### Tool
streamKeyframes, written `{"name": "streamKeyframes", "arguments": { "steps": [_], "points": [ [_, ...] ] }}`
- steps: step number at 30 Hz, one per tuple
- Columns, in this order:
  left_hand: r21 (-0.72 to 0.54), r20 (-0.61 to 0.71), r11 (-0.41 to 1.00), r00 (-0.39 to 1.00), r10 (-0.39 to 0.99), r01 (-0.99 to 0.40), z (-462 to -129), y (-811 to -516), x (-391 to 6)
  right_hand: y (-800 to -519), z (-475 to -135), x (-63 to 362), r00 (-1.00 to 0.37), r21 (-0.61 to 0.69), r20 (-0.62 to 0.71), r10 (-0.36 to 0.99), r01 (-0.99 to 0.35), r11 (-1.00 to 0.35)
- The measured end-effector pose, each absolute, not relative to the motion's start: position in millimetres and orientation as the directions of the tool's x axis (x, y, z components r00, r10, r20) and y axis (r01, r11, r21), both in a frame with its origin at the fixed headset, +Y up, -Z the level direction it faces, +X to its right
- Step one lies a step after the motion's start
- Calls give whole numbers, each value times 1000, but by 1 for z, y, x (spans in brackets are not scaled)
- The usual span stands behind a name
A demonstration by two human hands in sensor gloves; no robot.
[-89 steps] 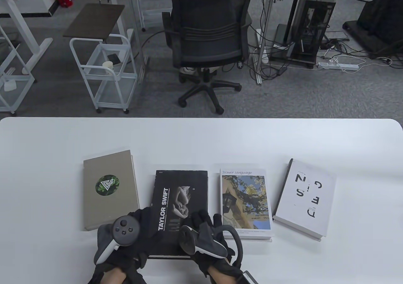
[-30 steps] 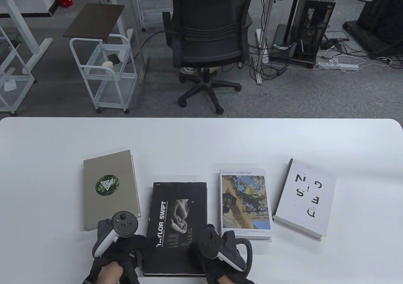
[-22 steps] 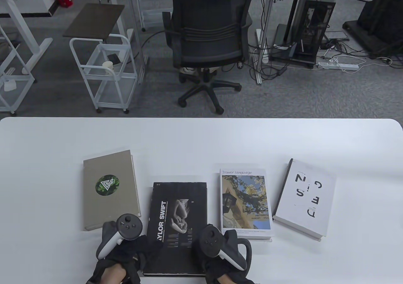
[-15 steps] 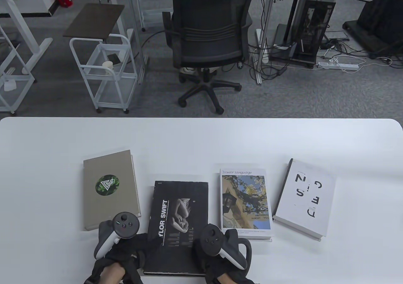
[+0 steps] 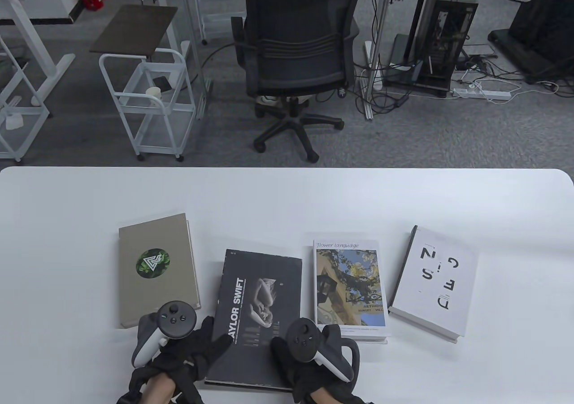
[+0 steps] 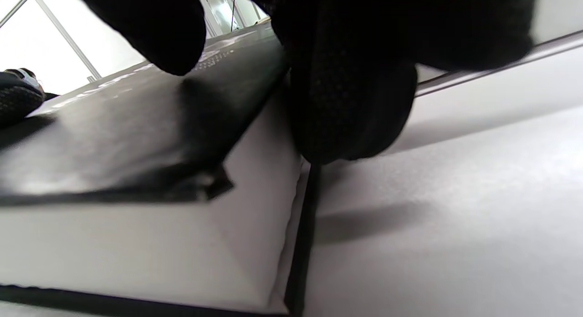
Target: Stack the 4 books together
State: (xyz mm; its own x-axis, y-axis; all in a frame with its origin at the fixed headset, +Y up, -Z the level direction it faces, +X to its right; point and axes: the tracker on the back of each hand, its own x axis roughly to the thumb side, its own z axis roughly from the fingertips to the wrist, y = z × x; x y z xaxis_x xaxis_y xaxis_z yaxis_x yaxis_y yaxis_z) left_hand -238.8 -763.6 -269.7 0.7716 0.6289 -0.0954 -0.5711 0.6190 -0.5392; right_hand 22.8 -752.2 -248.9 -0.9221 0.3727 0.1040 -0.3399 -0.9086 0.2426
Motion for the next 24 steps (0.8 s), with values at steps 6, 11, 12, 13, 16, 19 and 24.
{"name": "streamKeyframes", "arguments": {
  "steps": [6, 11, 12, 13, 16, 19, 24],
  "points": [
    [-572, -131, 522, 699, 703, -632, -270, -774, -243, -752, -250, 23, -916, 271, 124, 383, -340, -901],
    [-541, -161, 489, 655, 738, -684, -270, -774, -245, -753, -253, 25, -904, 300, 121, 410, -361, -883],
    [-534, -162, 491, 653, 740, -689, -269, -773, -245, -753, -253, 26, -898, 308, 114, 425, -375, -875],
    [-530, -162, 492, 652, 741, -691, -269, -772, -245, -754, -254, 26, -896, 310, 111, 430, -379, -872],
    [-512, -171, 491, 644, 746, -705, -269, -766, -245, -754, -257, 28, -887, 331, 105, 449, -395, -857],
    [-490, -173, 510, 652, 738, -707, -271, -758, -243, -755, -261, 34, -865, 361, 75, 496, -440, -822],
    [-472, -144, 562, 688, 711, -679, -278, -742, -247, -751, -266, 46, -799, 364, 29, 600, -551, -751]
  ]
}}
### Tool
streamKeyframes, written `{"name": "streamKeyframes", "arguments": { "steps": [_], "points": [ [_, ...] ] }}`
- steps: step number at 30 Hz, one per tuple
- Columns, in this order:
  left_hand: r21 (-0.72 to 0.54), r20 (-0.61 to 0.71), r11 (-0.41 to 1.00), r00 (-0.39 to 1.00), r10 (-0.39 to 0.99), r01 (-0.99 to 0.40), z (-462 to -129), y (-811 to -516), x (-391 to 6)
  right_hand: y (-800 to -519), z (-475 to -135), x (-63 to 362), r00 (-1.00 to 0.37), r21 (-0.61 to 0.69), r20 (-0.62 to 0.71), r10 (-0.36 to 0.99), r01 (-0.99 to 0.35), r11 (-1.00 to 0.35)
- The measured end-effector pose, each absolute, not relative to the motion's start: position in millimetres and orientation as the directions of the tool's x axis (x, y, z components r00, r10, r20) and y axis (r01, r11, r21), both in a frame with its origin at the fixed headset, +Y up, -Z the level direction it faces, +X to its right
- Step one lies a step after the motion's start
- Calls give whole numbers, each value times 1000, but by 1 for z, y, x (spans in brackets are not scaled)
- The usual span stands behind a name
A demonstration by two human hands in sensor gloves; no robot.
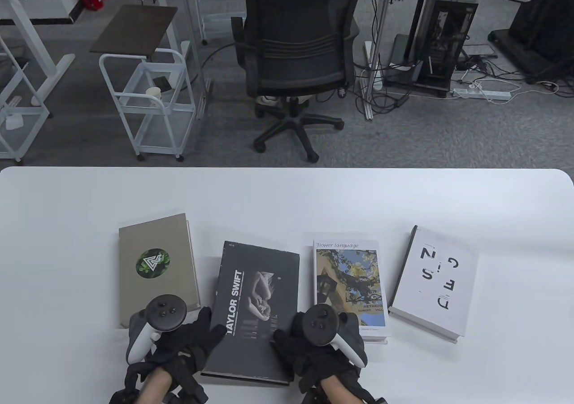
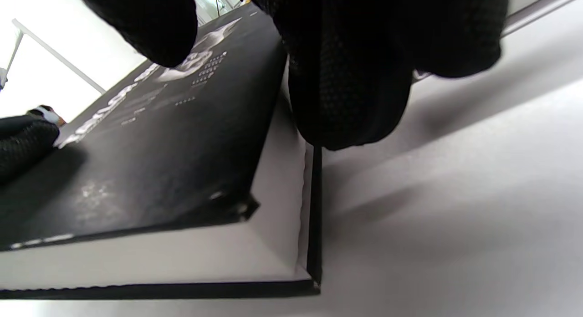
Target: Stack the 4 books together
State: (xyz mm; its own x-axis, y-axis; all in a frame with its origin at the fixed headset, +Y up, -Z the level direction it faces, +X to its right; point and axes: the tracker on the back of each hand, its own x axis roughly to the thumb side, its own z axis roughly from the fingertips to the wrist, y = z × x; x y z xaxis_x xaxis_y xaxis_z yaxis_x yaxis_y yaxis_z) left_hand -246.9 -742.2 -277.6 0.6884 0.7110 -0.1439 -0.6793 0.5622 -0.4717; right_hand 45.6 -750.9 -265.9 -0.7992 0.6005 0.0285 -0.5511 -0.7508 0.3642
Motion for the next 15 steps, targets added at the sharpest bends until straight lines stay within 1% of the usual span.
{"name": "streamKeyframes", "arguments": {
  "steps": [2, 4, 7, 10, 12, 15],
  "points": [
    [-453, -144, 562, 679, 720, -692, -281, -733, -254, -745, -266, 47, -775, 339, 36, 631, -585, -737],
    [-400, -133, 574, 665, 735, -715, -286, -722, -267, -739, -264, 47, -760, 304, 61, 647, -603, -738],
    [-281, -145, 606, 657, 740, -744, -296, -707, -290, -735, -262, 46, -771, 278, 91, 630, -588, -760],
    [-169, -190, 607, 630, 753, -776, -305, -698, -320, -735, -261, 44, -790, 271, 103, 605, -563, -781],
    [-117, -236, 576, 586, 775, -809, -309, -696, -340, -735, -261, 44, -790, 273, 106, 604, -561, -782],
    [-57, -288, 571, 561, 776, -819, -312, -694, -366, -735, -261, 43, -785, 277, 109, 609, -565, -777]
  ]
}}
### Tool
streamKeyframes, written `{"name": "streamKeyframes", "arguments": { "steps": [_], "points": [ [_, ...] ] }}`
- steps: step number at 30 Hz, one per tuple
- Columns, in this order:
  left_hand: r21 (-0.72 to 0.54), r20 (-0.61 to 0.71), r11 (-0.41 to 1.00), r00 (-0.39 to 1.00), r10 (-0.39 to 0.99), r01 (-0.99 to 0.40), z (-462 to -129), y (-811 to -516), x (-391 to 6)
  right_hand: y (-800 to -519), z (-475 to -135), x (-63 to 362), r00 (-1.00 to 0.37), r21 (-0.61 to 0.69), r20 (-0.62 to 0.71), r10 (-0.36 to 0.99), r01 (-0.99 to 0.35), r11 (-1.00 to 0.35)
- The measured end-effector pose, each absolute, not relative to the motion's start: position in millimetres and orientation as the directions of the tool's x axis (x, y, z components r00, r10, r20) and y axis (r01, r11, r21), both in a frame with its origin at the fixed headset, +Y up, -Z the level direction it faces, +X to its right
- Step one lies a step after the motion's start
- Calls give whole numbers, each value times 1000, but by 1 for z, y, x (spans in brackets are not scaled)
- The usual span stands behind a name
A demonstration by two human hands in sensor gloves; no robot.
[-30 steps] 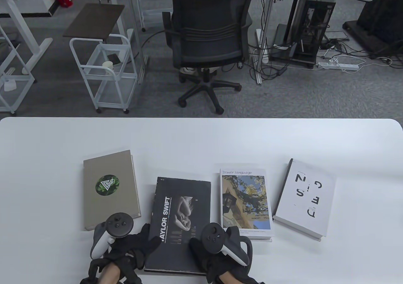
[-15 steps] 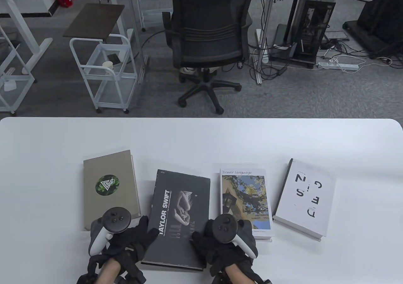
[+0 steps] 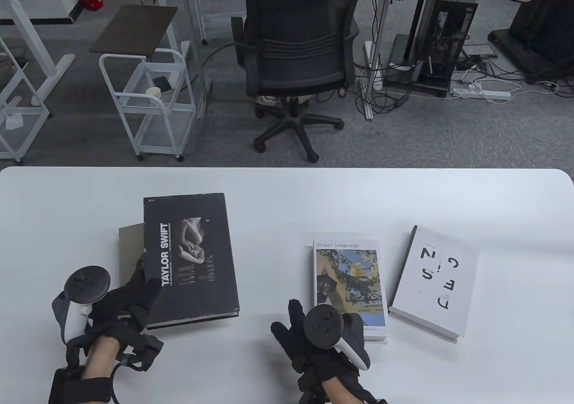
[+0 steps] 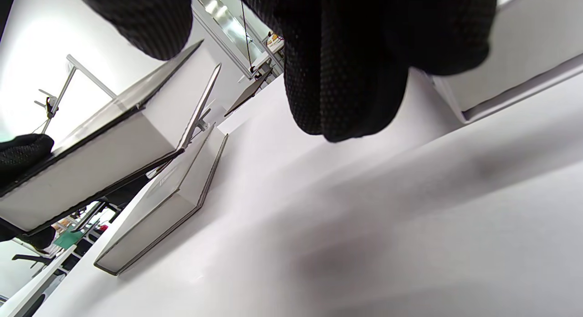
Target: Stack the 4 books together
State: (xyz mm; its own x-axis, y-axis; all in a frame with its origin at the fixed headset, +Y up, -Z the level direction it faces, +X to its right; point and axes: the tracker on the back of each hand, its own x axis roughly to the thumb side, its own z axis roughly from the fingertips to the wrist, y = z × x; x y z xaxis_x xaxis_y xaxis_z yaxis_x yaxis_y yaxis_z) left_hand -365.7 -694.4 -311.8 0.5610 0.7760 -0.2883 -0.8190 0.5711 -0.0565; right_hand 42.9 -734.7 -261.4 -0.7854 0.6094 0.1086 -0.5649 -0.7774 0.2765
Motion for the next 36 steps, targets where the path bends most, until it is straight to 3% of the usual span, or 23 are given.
{"name": "streamKeyframes", "arguments": {
  "steps": [8, 12, 36],
  "points": [
    [68, -409, 495, 428, 806, -866, -307, -712, -414, -735, -261, 41, -794, 287, 116, 597, -549, -785],
    [59, -440, 525, 450, 777, -849, -306, -718, -424, -735, -261, 42, -797, 292, 110, 593, -545, -786],
    [83, -509, 557, 445, 737, -826, -312, -738, -432, -735, -261, 42, -802, 314, 93, 590, -539, -782]
  ]
}}
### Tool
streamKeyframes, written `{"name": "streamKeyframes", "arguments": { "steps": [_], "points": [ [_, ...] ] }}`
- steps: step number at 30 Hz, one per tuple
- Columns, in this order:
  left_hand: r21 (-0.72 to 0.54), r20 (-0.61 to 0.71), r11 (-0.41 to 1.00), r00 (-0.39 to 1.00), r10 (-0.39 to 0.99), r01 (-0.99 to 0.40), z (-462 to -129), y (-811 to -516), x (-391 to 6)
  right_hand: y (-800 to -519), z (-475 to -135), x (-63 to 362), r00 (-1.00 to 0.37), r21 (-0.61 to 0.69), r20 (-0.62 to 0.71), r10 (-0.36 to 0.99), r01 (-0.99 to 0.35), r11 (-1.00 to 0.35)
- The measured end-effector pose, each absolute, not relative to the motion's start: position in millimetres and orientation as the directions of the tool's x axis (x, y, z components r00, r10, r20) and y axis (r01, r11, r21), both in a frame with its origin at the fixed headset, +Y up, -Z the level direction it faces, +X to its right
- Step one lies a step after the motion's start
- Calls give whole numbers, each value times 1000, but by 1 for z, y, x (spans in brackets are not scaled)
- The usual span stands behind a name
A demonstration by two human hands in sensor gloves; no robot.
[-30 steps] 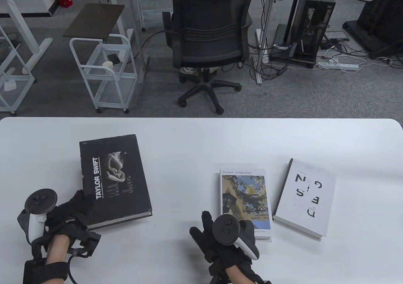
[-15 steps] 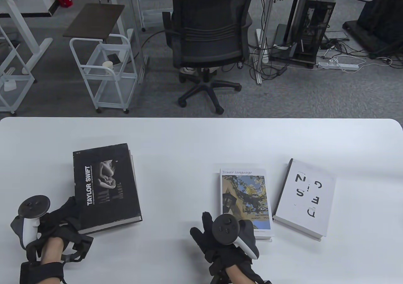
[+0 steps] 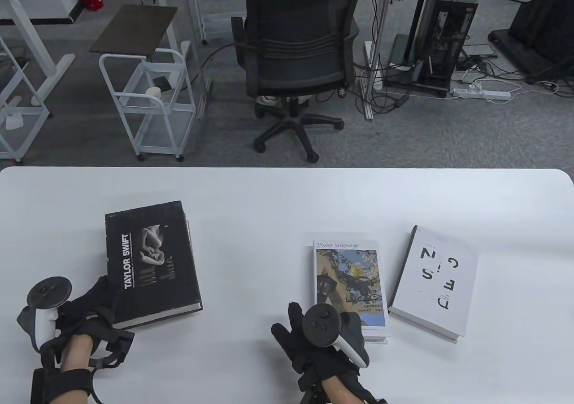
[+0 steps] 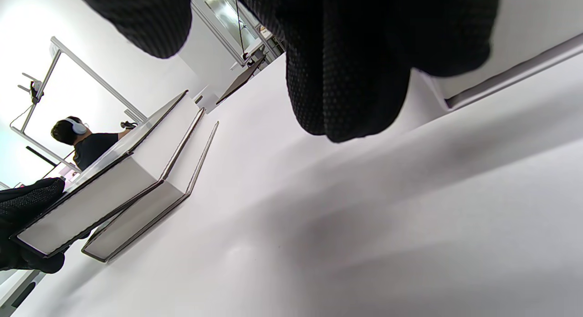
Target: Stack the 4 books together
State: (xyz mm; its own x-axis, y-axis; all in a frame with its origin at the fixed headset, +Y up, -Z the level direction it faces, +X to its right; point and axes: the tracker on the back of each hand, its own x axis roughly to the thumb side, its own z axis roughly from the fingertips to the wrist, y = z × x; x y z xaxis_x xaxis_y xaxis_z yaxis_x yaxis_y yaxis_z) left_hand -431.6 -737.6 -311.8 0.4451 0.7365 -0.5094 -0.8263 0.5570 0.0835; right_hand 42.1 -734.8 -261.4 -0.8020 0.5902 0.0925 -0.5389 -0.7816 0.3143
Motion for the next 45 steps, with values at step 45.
{"name": "streamKeyframes", "arguments": {
  "steps": [45],
  "points": [
    [-101, -152, 668, 674, 722, -738, -278, -650, -329, -723, -255, 39, -840, 204, 178, 512, -478, -854]
  ]
}}
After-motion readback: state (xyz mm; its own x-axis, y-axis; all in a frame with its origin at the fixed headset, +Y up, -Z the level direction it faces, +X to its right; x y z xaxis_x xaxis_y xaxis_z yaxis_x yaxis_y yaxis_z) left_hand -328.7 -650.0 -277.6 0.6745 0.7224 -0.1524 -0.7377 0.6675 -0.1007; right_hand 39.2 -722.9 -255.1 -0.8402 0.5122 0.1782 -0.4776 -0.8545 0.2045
